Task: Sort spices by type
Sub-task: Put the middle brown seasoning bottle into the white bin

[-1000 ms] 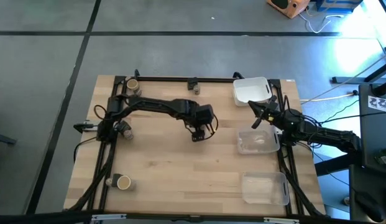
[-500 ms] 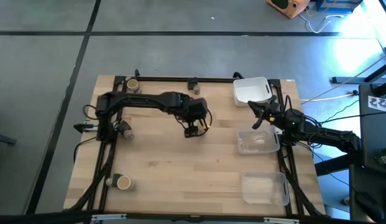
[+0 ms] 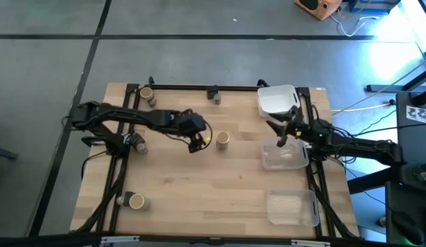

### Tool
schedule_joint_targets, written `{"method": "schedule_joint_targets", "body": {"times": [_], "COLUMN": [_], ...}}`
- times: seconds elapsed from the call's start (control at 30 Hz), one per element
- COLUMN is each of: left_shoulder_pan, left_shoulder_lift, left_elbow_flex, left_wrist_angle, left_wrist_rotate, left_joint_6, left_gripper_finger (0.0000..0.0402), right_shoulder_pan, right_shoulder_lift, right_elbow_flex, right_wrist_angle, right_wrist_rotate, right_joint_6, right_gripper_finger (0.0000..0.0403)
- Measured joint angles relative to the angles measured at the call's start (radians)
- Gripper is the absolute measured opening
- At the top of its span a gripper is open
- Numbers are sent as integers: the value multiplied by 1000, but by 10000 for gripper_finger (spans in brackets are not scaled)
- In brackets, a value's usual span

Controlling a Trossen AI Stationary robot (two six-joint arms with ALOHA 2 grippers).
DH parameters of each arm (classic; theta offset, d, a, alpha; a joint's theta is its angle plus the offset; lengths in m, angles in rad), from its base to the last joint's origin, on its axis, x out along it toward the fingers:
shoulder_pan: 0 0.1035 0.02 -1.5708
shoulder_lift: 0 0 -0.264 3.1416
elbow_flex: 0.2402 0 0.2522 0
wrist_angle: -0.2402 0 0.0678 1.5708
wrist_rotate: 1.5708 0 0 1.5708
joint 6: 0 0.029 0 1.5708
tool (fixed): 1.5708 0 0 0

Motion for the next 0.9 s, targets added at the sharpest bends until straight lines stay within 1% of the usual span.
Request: {"method": "schedule_joint_targets", "body": {"times": [0.1, 0.2, 0.33, 0.47, 0.67, 0.77, 0.9], "left_shoulder_pan": [-5, -6, -11, -13, -12, -12, -12], "left_shoulder_lift": [-29, -28, -28, -28, -28, -28, -28], "left_elbow_flex": [-108, -175, -220, -231, -230, -230, -230], "left_wrist_angle": [142, 245, 343, 360, 412, 419, 432], "left_wrist_rotate": [0, 1, 0, 2, 1, 2, 1], "left_joint_6": [-5, -1, -1, -4, 0, 14, 18], "left_gripper_finger": [336, 336, 336, 336, 336, 336, 336], "right_shoulder_pan": [0, 0, 0, 0, 1, 1, 1], "right_shoulder_lift": [112, 238, 419, 599, 824, 901, 965], "right_elbow_flex": [40, 102, 224, 365, 562, 621, 664], "right_wrist_angle": [12, 9, -28, -112, -284, -309, -309], "right_wrist_rotate": [-17, -25, -66, -131, -215, -262, -268], "right_joint_6": [34, 50, 42, -10, -57, -57, -50], "right_gripper_finger": [214, 247, 284, 314, 342, 347, 347]}}
